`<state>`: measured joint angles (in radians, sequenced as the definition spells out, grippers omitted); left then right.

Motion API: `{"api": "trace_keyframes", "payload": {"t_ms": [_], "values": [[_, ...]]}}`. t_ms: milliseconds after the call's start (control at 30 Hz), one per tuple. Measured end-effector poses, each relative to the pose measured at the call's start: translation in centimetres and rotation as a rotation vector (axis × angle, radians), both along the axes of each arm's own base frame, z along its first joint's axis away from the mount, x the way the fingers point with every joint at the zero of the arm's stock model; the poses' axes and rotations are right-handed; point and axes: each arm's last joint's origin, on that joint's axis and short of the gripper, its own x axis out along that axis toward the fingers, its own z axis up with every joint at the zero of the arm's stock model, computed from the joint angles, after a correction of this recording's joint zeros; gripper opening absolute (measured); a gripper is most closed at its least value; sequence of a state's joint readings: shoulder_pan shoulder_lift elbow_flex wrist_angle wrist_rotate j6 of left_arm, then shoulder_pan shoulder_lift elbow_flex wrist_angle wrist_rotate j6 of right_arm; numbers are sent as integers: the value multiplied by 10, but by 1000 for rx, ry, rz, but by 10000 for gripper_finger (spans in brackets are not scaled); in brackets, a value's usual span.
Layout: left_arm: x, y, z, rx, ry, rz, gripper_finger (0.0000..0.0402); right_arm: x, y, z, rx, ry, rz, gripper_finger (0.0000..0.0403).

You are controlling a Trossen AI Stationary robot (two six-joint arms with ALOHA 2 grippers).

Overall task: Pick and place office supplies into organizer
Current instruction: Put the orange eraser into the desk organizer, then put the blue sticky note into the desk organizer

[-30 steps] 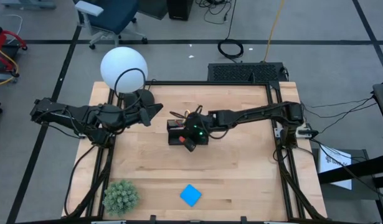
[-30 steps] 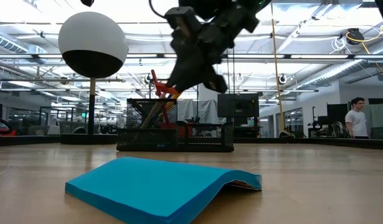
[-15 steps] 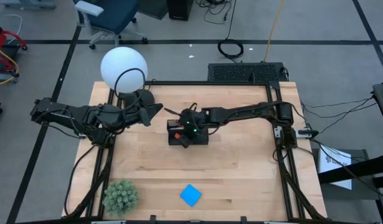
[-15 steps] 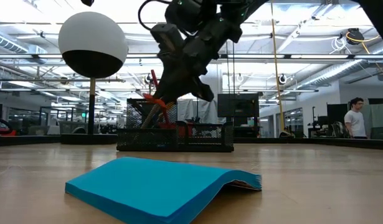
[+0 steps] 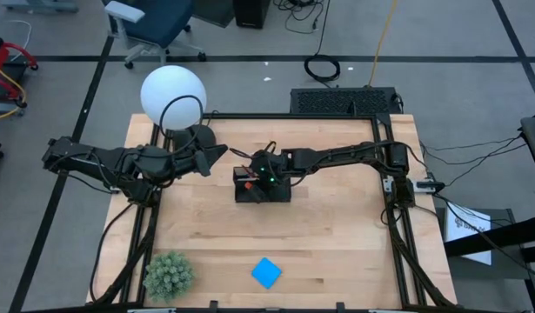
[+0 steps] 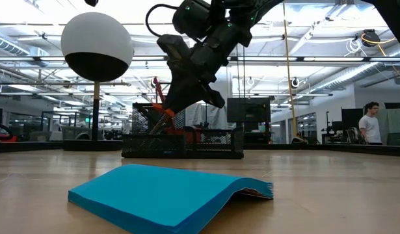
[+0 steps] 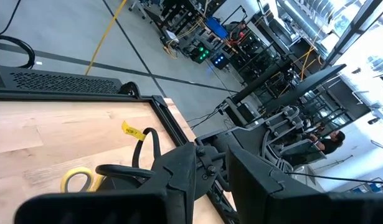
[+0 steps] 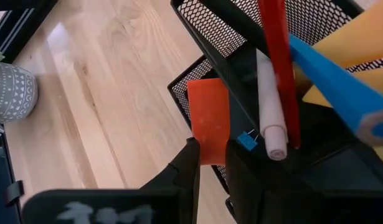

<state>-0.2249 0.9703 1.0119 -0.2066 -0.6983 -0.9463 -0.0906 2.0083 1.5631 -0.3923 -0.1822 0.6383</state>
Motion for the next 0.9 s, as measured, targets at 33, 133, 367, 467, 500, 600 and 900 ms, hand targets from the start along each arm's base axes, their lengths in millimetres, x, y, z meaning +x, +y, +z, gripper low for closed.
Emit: {"api": "trace_keyframes", "payload": {"t_ms": [33, 133, 367, 467, 500, 600, 900], "values": [[0, 0, 0, 0, 0, 0, 81, 0, 0, 0, 1, 0, -1, 50], [0, 0, 0, 0, 0, 0, 81, 0, 0, 0, -6, 2, -10, 51], [0, 0, 0, 0, 0, 0, 81, 1, -2, 0, -30, -1, -62, 84], [0, 0, 0, 0, 0, 0, 81, 1, -2, 0, -48, -3, -73, 101], [0, 0, 0, 0, 0, 0, 81, 1, -2, 1, -49, -6, -71, 107], [0, 0, 0, 0, 0, 0, 81, 2, -2, 1, -49, -13, -72, 120], [0, 0, 0, 0, 0, 0, 81, 2, 1, 1, -49, -14, -63, 133]]}}
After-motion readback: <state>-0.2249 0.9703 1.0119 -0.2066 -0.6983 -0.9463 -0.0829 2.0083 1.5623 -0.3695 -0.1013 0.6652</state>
